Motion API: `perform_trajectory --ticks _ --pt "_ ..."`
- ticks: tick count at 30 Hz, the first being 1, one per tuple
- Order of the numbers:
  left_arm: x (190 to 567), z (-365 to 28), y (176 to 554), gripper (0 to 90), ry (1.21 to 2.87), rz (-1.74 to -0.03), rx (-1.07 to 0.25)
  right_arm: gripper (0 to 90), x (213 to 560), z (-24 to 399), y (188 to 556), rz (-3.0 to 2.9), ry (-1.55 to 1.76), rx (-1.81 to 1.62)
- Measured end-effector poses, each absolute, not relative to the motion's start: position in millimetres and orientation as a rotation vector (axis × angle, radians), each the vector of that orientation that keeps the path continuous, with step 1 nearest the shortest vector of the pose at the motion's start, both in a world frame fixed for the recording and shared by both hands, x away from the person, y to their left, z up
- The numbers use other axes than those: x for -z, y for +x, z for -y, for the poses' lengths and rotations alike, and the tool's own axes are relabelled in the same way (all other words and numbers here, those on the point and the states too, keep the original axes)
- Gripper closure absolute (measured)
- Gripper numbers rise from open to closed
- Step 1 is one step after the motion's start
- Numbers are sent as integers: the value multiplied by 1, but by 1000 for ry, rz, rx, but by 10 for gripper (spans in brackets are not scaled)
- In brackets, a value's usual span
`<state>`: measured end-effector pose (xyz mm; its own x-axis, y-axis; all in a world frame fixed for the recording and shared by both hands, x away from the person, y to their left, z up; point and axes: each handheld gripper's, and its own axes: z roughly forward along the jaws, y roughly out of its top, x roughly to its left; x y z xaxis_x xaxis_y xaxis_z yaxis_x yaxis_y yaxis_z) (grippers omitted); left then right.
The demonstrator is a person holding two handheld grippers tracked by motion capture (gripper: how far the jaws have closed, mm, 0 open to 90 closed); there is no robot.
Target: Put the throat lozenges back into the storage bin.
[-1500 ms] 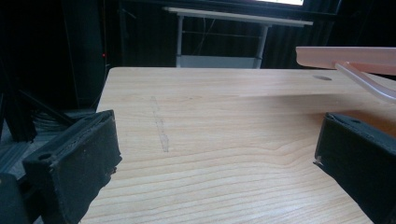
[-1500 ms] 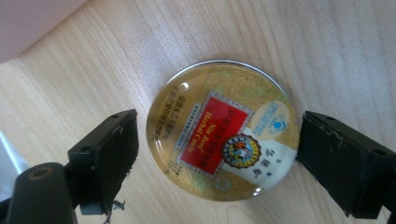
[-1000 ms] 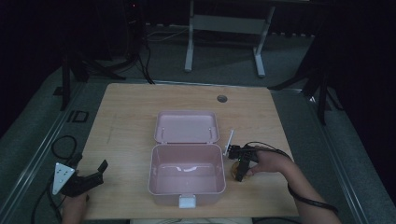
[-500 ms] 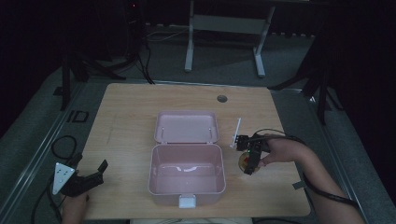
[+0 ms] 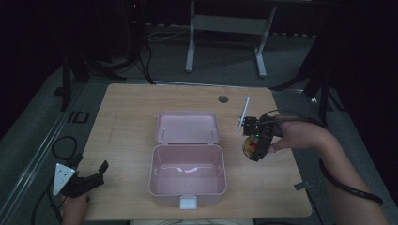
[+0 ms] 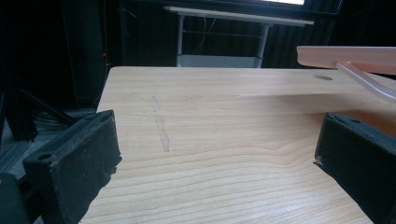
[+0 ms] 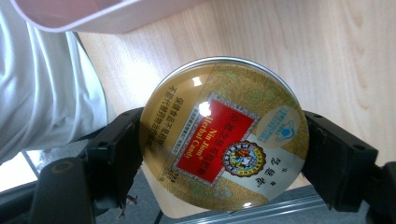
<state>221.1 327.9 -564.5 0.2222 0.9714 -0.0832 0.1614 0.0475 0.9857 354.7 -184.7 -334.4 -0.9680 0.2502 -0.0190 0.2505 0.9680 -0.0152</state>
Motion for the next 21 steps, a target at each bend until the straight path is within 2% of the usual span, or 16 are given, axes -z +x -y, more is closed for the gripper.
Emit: perform_trajectory --ticks 16,21 --pt "565 -328 221 4 1370 -1176 -911 202 338 129 347 -3134 209 0" --pt "565 -328 221 4 1370 -1175 -911 202 344 97 341 -3160 97 7"
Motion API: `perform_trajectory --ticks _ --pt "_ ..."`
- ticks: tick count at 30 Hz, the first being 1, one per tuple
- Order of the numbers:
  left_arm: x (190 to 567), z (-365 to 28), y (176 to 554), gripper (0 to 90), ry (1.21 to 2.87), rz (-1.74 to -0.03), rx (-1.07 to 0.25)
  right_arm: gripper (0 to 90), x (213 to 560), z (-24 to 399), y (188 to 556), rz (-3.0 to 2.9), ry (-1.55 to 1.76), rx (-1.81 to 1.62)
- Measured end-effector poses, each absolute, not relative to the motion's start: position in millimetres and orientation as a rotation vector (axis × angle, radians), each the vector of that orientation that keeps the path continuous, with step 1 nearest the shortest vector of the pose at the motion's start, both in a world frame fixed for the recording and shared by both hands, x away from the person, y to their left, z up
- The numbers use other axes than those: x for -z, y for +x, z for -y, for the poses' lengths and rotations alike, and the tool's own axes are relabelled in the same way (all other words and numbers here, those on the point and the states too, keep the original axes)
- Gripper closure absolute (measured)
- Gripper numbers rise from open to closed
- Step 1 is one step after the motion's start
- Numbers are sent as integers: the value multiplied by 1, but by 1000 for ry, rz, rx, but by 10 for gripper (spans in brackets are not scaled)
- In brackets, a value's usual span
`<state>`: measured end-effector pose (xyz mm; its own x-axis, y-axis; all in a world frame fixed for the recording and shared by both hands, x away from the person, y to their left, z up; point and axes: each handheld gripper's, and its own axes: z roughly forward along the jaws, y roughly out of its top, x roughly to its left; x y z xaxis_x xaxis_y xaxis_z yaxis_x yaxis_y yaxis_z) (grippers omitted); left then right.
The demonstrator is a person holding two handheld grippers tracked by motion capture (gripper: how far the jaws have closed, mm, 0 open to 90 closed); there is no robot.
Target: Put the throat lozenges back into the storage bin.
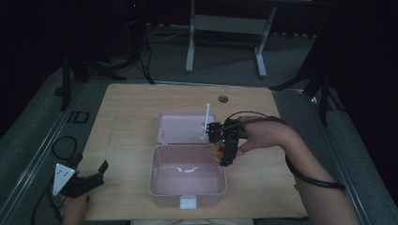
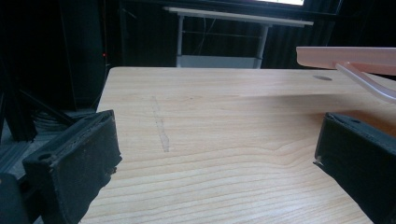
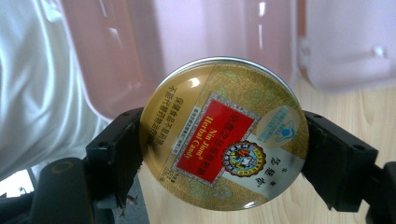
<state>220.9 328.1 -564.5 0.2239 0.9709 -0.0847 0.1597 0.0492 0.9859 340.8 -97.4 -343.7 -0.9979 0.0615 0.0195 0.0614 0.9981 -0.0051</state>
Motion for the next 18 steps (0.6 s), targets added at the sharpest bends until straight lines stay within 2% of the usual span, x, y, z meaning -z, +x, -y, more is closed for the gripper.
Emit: perform_trajectory --ticks 9,18 --pt "565 -328 221 4 1371 -1173 -910 202 348 71 334 3118 9 18" --pt "565 -328 221 4 1371 -1173 -909 202 383 62 330 3081 82 -26"
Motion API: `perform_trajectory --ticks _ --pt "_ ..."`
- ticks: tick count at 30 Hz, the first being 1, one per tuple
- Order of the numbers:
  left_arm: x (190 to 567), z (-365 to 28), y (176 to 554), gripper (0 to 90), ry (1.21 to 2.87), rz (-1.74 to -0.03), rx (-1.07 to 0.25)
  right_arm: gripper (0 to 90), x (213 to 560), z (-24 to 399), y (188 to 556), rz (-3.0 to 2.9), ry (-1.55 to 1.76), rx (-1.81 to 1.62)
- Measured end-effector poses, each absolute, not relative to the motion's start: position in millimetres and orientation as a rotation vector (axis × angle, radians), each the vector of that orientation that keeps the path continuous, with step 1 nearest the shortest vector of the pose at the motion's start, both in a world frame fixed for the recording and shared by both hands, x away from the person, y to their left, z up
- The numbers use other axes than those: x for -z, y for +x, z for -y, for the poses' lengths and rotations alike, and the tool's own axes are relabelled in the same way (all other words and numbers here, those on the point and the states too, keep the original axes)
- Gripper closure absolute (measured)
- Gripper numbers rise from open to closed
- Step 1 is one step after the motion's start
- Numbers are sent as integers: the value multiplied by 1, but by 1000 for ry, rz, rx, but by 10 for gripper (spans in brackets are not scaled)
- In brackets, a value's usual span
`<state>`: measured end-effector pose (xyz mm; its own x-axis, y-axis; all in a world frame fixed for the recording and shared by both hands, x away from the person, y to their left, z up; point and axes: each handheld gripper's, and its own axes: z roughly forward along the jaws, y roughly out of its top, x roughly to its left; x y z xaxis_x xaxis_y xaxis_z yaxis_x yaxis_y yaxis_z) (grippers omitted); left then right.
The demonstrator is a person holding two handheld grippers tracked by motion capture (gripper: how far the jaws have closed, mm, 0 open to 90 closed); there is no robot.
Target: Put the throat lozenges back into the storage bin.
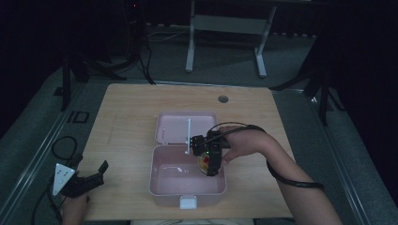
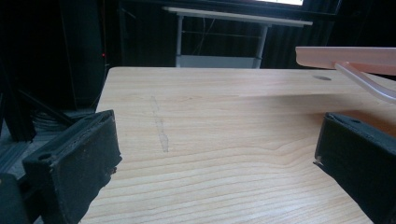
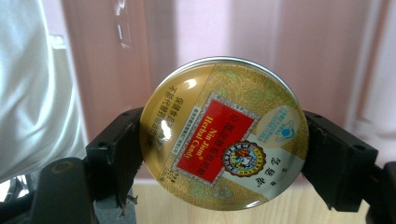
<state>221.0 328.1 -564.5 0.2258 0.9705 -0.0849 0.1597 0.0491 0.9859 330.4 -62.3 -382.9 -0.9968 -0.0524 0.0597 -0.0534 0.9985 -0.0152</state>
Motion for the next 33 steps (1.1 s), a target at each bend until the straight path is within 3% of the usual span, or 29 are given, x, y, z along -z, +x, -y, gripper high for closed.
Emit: perform_trajectory --ticks 16,33 --pt "565 -328 221 4 1374 -1172 -907 202 454 57 330 3043 157 -124" --pt "565 -328 221 4 1374 -1170 -906 202 498 50 327 3006 163 -258"
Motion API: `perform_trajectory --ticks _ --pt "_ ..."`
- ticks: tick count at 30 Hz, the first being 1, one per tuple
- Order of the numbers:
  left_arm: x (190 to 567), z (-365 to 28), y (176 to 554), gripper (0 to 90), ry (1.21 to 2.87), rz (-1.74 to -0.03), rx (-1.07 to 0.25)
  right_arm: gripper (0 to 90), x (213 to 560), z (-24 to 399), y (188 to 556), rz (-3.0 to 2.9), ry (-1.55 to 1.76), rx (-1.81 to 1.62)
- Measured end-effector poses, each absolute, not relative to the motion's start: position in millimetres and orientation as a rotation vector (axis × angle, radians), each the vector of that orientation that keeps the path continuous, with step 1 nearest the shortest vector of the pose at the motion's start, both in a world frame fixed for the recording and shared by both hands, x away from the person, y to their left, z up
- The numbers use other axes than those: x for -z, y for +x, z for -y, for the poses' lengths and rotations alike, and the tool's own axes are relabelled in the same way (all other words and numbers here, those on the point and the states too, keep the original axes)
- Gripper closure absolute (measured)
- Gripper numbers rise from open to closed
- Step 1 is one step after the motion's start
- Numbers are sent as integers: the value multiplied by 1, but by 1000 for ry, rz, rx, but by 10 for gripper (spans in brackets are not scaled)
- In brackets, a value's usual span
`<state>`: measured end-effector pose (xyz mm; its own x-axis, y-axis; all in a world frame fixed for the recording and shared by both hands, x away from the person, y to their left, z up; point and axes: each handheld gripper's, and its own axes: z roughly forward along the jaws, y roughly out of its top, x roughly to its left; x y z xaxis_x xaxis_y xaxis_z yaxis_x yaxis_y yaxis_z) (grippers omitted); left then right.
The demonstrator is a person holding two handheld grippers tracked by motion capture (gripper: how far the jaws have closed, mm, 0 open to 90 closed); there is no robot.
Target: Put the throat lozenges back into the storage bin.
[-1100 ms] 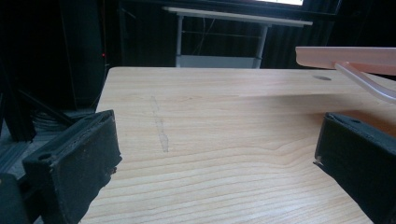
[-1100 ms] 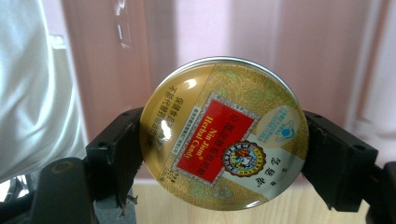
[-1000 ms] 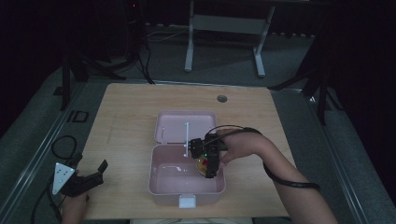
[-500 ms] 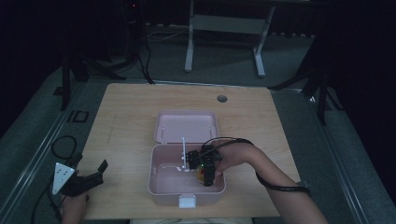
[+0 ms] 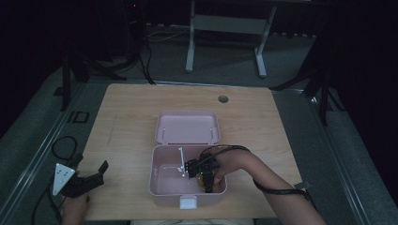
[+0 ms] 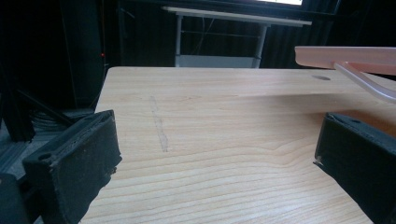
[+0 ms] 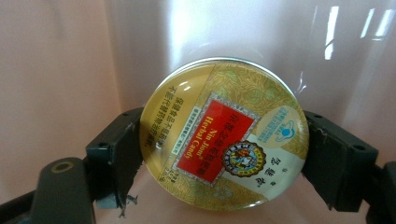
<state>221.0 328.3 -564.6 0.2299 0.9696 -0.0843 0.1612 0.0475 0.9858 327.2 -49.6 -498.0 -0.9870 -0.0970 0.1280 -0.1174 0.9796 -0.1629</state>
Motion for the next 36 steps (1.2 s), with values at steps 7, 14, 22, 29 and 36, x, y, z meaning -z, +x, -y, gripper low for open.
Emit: perform_trajectory --ticks 7,14,22,29,36 --pt "565 -328 221 4 1375 -1169 -907 198 499 48 330 3003 91 -267" --pt "565 -328 221 4 1375 -1168 -905 147 493 49 332 2991 58 -244" --pt "565 -328 221 4 1374 -1171 -905 145 458 57 333 3032 46 -55" --pt "565 -328 221 4 1375 -1170 -907 115 416 77 338 3084 -16 175" --pt "565 -328 221 4 1374 -1171 -907 115 388 119 345 3159 -103 436"
